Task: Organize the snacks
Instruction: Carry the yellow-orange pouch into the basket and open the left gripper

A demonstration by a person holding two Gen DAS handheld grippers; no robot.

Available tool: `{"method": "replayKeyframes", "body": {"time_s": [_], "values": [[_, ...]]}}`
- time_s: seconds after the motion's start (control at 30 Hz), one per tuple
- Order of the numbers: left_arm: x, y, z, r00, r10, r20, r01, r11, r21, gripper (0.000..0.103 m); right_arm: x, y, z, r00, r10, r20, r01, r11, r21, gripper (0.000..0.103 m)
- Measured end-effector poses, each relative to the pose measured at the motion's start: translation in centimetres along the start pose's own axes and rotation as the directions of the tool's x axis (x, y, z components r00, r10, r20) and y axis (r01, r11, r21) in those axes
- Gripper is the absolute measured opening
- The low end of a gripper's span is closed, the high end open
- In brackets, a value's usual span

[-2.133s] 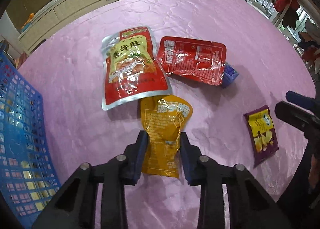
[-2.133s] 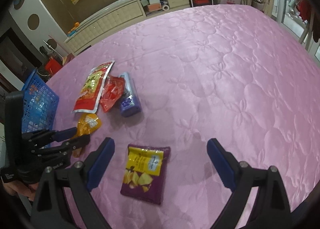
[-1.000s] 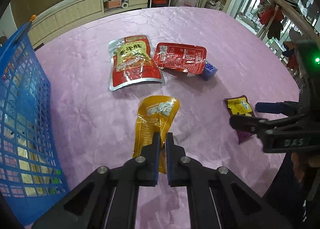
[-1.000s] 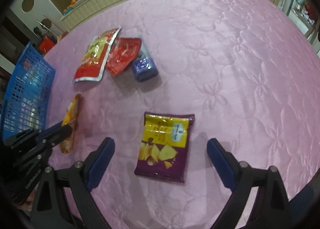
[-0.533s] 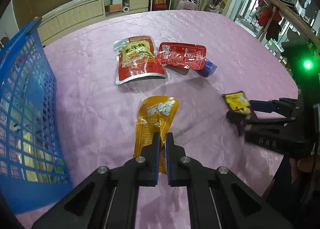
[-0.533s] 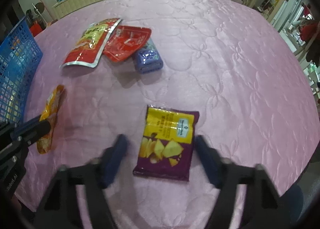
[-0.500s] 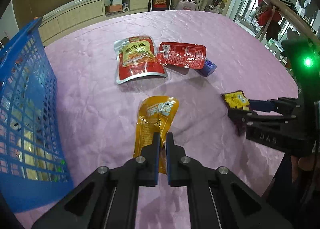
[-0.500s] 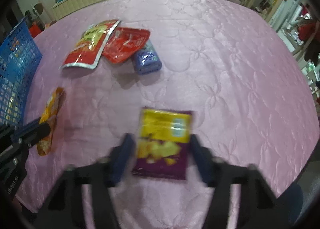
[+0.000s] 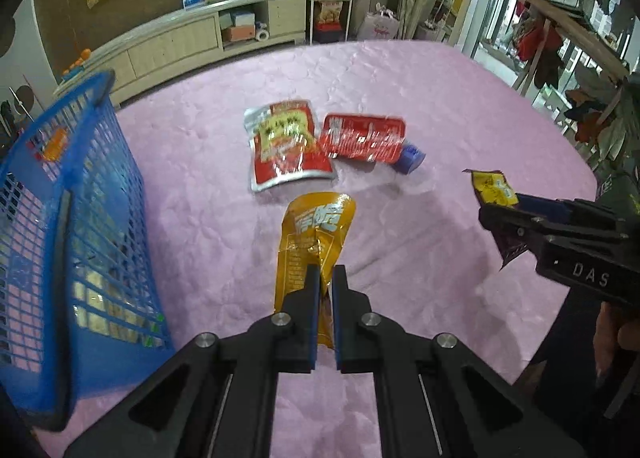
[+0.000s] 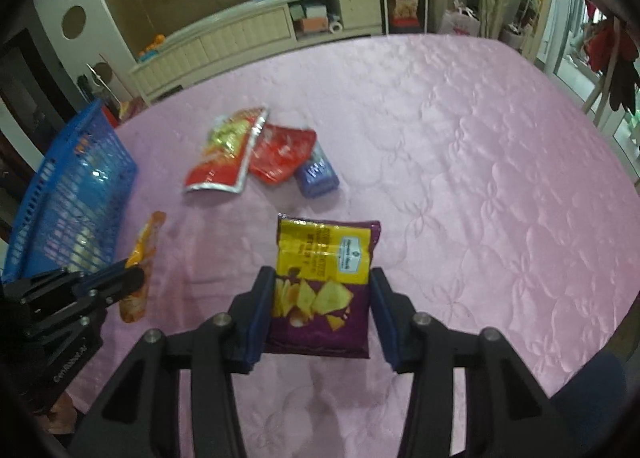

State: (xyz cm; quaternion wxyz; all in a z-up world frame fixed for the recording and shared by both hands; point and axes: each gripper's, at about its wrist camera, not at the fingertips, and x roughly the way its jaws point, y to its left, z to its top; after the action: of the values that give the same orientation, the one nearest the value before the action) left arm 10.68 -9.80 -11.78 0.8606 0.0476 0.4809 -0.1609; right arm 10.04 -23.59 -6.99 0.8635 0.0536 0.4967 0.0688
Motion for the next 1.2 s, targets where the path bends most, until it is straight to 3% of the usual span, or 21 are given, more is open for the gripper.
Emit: {"method": "replayKeyframes", "body": {"time_s": [0.27, 0.57, 0.93, 1.2], "values": [[-5.3, -1.3, 1.4, 0.994, 0.033, 0.108, -0.038, 0.998, 0.046, 0.005, -3.2, 0.6, 1.1, 0.996, 0.058, 0.075, -0.057, 0.998, -0.018, 0.051], [-10.7, -0.1, 3.0, 0.976, 0.058, 0.209, -0.067, 0.997, 0.038, 0.005, -6.8, 2.2, 2.2, 0.978, 0.162, 0.13, -0.158, 0.987, -0.037, 0.051], [-13.4, 3.4, 2.6, 0.964, 0.125, 0.235, -0.129, 0.992, 0.001, 0.005, -8.3, 5.1, 3.9, 0.957, 0.248, 0.152, -0.237, 0.968, -0.084, 0.051], [-13.9, 6.7, 1.6, 0.962, 0.169, 0.215, -0.164, 0.986, -0.038, 0.005, -7.7, 9.8, 5.3, 0.949, 0.277, 0.153, -0.249, 0.951, -0.182, 0.051]]}}
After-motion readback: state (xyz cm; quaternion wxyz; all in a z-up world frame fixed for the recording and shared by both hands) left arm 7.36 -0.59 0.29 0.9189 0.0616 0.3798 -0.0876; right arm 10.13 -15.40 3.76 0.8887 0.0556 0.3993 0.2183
